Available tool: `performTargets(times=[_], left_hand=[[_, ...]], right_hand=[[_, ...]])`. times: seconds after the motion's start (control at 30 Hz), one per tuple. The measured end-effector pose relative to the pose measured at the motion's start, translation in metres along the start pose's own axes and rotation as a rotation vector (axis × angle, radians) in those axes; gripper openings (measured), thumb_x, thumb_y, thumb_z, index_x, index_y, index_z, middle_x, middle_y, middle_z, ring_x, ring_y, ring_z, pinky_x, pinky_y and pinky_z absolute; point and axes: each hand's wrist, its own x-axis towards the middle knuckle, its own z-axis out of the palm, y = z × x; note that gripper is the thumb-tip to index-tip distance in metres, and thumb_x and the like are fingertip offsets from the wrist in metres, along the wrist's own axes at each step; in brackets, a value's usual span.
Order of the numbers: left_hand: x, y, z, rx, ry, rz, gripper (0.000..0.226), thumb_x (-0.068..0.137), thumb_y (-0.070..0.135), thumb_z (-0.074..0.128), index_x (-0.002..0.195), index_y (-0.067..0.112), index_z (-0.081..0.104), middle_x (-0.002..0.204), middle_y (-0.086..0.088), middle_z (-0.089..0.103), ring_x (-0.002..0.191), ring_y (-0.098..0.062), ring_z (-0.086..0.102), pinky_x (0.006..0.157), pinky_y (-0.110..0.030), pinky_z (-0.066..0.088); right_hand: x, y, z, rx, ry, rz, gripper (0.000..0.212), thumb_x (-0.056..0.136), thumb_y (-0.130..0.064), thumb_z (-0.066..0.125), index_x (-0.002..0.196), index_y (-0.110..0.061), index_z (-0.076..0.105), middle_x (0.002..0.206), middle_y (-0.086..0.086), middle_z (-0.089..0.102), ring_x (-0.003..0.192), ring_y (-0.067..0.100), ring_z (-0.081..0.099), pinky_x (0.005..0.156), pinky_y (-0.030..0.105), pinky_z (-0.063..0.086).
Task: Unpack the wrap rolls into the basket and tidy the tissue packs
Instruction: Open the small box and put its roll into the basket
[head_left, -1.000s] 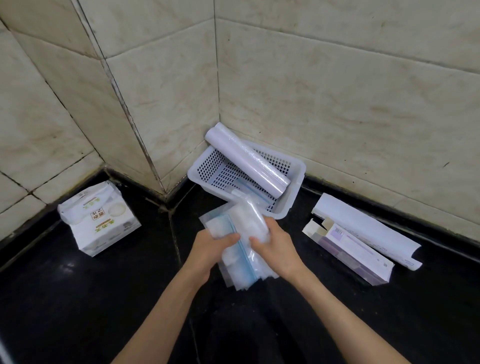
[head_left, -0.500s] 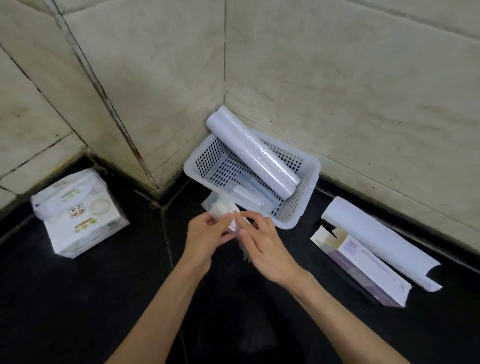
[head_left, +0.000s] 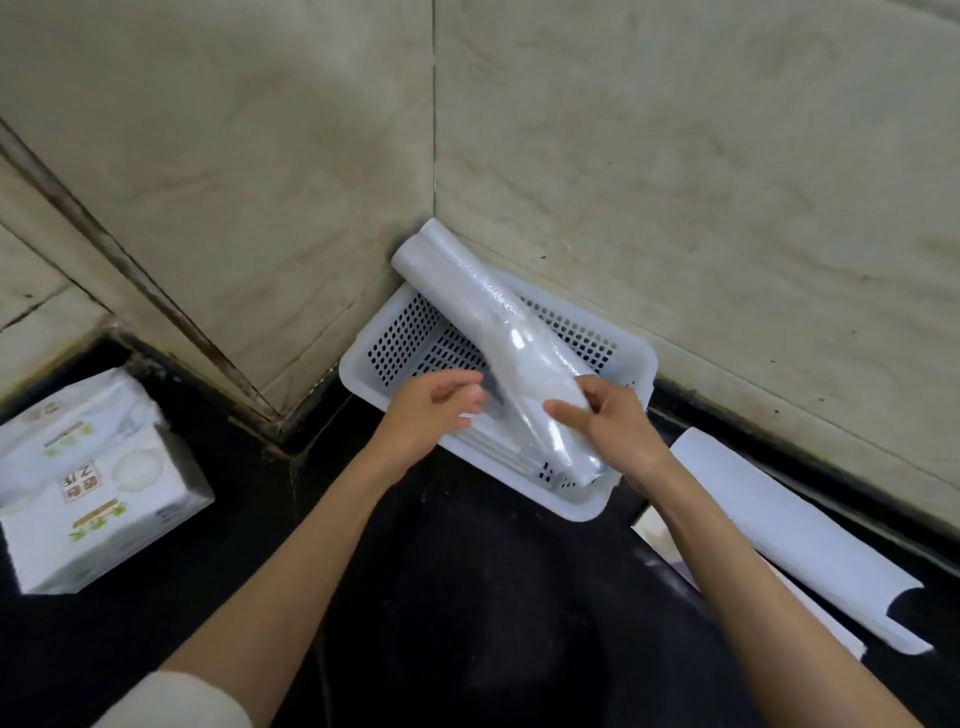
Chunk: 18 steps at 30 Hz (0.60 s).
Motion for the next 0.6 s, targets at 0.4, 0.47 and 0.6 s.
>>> performTargets(times=[0.4, 0.47, 0.6], left_hand=[[0.089, -0.024, 0.012, 1.189, -0.771, -0.023, 0.09, 0.068, 0.068, 0.061, 0.141, 0.046, 0.013, 0.157, 0.014, 0.004, 0.145, -0.018, -0.004, 0.116, -0.053, -0.002], [0.09, -0.024, 0.013, 1.26, -0.74, -0.001, 0.093, 0.065, 0.072, 0.06, 0.14, 0.049, 0.011, 0.156, 0.014, 0.007, 0.144, -0.017, 0.001, 0.114, -0.054, -0.001], [0.088, -0.016, 0.02, 1.317, -0.738, 0.017, 0.075, 0.07, 0.065, 0.06, 0.137, 0.045, 0.031, 0.146, 0.008, 0.032, 0.132, -0.019, 0.026, 0.109, -0.048, 0.01]], right_hand=[[0.018, 0.025, -0.016, 0.223, 0.188, 0.064, 0.01, 0.082, -0.021, 0.068, 0.09, -0.025, 0.063, 0.091, 0.001, 0.07, 0.08, 0.018, 0.066, 0.068, 0.028, 0.055], [0.019, 0.025, -0.017, 0.253, 0.189, 0.072, 0.01, 0.082, -0.021, 0.068, 0.091, -0.023, 0.063, 0.092, 0.002, 0.07, 0.08, 0.019, 0.066, 0.068, 0.029, 0.055], [0.019, 0.028, -0.016, 0.282, 0.184, 0.079, 0.021, 0.082, -0.02, 0.067, 0.102, -0.017, 0.063, 0.098, 0.004, 0.069, 0.085, 0.021, 0.066, 0.07, 0.03, 0.055]])
